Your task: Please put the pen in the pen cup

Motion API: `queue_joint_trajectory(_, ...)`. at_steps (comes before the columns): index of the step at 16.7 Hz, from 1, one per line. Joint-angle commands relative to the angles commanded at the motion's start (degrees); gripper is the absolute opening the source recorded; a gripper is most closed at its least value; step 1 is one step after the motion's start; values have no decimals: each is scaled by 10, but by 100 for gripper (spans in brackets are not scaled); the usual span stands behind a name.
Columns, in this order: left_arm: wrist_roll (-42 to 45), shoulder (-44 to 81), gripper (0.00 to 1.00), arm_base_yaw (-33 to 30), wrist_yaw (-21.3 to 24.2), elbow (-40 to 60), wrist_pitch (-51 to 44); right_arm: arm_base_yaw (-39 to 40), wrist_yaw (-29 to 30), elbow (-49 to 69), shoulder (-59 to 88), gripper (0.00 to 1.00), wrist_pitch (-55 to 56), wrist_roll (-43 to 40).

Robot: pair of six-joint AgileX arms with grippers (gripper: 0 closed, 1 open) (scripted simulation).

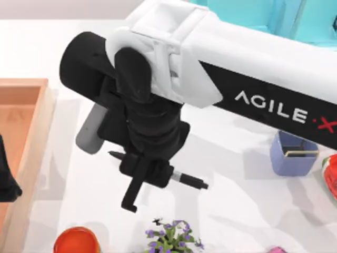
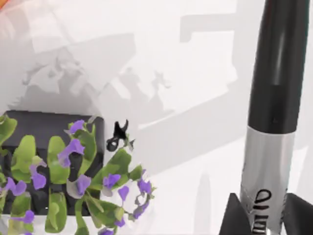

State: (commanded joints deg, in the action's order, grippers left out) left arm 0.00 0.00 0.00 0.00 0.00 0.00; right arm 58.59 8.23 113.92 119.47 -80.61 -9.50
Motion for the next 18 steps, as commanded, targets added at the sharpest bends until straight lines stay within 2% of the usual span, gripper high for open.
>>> queue_joint_trajectory(5, 0, 0, 100, 0, 0, 0, 0, -4, -5, 2, -1, 0, 6, 0)
queue_joint_trajectory(9, 0, 0, 100, 0, 0, 0, 0, -21, -52, -7, -34, 0, 82, 1)
queue_joint_trajectory(13, 0, 0, 100, 0, 0, 0, 0, -64, -143, -55, -69, 0, 243, 5)
queue_joint_trajectory(18, 0, 0, 100, 0, 0, 0, 0, -150, -277, -170, -118, 0, 536, 22)
